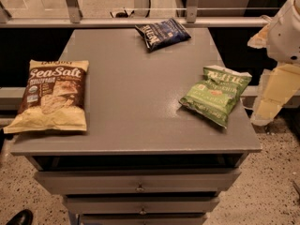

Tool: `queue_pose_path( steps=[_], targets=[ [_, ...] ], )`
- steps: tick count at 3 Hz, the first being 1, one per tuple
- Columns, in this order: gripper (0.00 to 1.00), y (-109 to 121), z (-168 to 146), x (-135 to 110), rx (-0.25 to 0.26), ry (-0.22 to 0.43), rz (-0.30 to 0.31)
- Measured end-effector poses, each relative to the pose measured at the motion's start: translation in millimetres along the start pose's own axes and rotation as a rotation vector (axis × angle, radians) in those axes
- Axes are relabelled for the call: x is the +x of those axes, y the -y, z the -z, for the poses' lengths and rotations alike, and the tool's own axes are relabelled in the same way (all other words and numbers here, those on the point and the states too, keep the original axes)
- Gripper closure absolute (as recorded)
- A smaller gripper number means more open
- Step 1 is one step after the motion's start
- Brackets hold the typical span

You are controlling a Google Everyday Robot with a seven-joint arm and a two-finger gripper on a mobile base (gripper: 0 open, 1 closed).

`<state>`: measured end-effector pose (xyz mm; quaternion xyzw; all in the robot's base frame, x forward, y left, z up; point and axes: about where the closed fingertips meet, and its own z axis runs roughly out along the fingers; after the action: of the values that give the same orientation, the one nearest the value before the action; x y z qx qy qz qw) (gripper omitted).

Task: Pick green jalapeno chip bag

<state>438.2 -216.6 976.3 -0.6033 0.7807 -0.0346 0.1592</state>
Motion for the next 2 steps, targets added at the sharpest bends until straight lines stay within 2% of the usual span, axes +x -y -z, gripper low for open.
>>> queue_pose_path(
  steps=[1, 2],
  targets=[
    [0.00, 0.0, 0.0, 0.0, 0.000, 0.000, 0.000],
    [0.00, 3.2, -8.8, 2.6, 0.005, 0.028, -0.037]
  ],
)
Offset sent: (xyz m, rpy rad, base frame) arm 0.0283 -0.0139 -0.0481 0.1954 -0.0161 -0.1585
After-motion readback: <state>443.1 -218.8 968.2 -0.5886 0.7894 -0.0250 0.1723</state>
